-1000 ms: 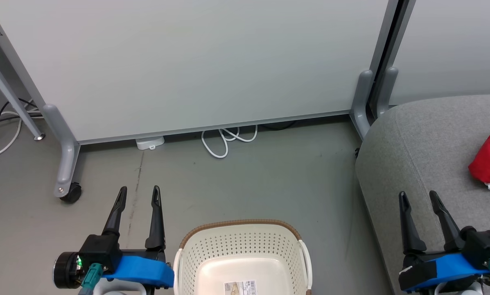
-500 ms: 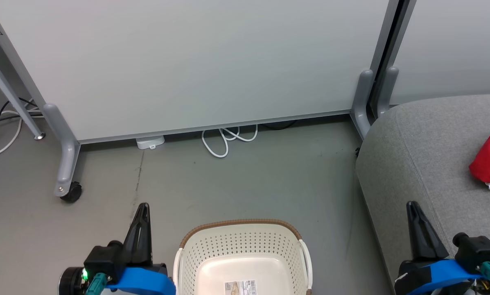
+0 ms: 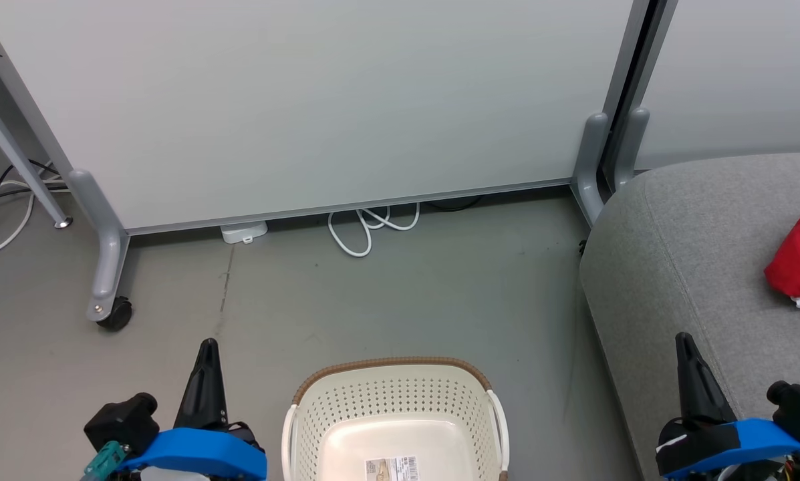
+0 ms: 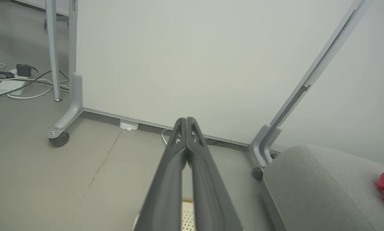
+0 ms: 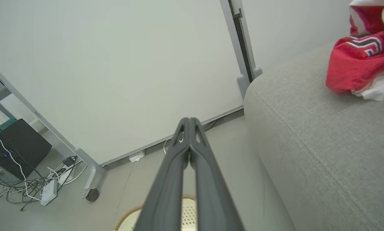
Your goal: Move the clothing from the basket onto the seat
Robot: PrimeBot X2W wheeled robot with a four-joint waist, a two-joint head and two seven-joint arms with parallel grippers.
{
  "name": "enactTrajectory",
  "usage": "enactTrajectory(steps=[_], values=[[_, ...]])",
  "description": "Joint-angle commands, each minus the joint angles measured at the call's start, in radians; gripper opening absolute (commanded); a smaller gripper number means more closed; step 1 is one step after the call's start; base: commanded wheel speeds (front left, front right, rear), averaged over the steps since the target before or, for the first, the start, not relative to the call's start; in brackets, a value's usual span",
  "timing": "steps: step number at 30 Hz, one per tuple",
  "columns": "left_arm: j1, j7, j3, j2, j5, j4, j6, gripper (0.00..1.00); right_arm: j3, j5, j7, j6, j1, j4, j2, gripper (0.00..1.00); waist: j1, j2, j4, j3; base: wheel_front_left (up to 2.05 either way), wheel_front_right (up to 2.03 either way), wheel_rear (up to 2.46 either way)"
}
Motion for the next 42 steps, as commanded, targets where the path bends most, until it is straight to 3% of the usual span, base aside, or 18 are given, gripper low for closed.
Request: enactTrajectory(steps=[1, 42], values=[[-0.034, 0.011, 0.012, 0.000, -0.051, -0.016, -0.004, 0.00, -0.004, 0.053, 0.009, 0.000, -0.023, -0.019, 0.000, 0.00, 0.0000, -0.0001, -0.001, 0.000, 0.00, 0.00, 0.00], [-0.064, 0.157, 0.104, -0.001, -0.616, -0.020, -0.034, 0.00, -0.021, 0.613, 0.156, 0.000, -0.050, -0.030, 0.008, 0.00, 0.0000, -0.0001, -0.012, 0.003, 0.00, 0.00, 0.00]])
